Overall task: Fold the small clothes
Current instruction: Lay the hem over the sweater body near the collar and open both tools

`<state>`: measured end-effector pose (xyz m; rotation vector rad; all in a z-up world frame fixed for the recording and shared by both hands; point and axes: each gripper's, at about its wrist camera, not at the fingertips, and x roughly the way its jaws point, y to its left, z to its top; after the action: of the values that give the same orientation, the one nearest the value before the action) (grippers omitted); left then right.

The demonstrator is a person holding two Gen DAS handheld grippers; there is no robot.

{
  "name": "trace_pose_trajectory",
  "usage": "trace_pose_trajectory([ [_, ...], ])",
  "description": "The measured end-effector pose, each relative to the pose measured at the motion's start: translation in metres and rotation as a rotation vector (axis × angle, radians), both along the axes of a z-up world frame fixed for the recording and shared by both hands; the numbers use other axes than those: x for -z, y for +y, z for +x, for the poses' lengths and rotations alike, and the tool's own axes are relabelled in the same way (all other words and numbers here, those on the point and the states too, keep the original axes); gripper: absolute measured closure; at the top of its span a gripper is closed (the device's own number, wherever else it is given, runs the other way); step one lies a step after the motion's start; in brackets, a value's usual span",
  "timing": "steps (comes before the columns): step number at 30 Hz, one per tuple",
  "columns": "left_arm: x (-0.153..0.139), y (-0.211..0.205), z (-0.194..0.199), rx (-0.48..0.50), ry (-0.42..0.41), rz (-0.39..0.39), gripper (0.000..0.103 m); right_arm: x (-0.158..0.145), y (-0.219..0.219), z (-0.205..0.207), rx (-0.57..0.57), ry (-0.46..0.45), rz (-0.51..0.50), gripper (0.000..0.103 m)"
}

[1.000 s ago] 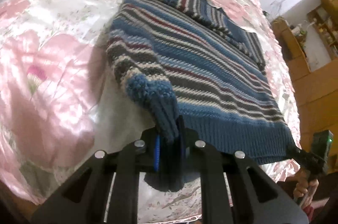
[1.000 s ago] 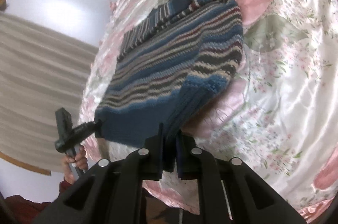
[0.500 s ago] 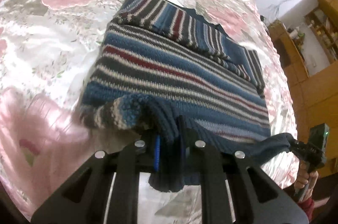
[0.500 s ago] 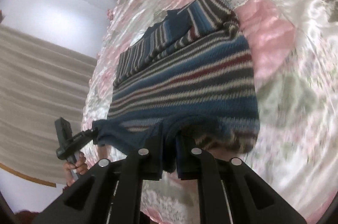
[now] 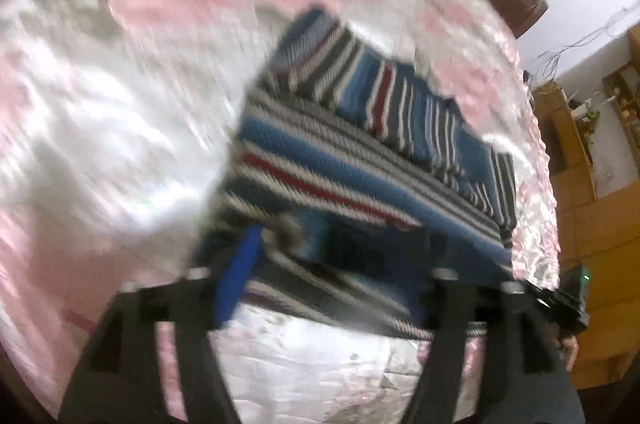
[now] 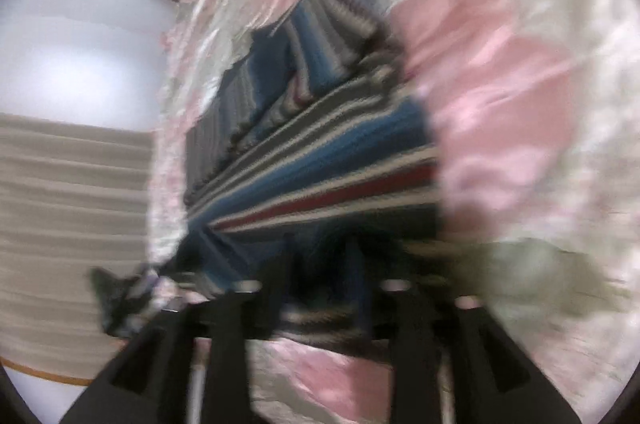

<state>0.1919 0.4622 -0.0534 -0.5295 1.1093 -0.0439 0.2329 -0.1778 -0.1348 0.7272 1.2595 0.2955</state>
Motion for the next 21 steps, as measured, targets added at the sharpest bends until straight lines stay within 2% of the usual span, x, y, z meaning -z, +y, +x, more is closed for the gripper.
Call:
trace_pose_trajectory([
  [1,-0.002,0.002,-0.001,0.012,-0.007,0.012,0.03,-0.007,-0.007,-0.003,0.025,-0.018,-0.047,0.024],
  [2,-0.002,0.004,-0.002,0.029,-0.006,0.019,0.03,-0.016,-0.017,-0.005,0.059,-0.048,-0.07,0.026],
  [5,0.005,0.006,-0.002,0.051,0.028,0.076,0.03,-0.024,-0.034,-0.006,0.11,-0.086,-0.042,0.029],
  [7,0.011,0.005,-0.001,0.068,0.047,0.106,0.03,-0.025,-0.033,-0.005,0.092,-0.103,-0.052,0.029],
  [10,0.016,-0.003,0.003,0.088,0.04,0.156,0.03,-0.018,-0.022,0.002,0.033,-0.072,-0.088,0.029],
  [13,0.027,-0.026,0.015,0.137,0.055,0.158,0.03,-0.018,-0.004,0.014,-0.047,-0.069,-0.113,0.029],
  [16,0.038,-0.046,0.035,0.192,0.081,0.21,0.03,-0.018,0.016,0.029,-0.151,-0.061,-0.142,0.021],
  [19,0.053,-0.063,0.062,0.276,0.124,0.244,0.03,-0.01,0.04,0.044,-0.258,-0.028,-0.242,0.02],
  [21,0.059,-0.069,0.072,0.322,0.144,0.25,0.03,-0.006,0.05,0.051,-0.313,-0.025,-0.267,0.02],
])
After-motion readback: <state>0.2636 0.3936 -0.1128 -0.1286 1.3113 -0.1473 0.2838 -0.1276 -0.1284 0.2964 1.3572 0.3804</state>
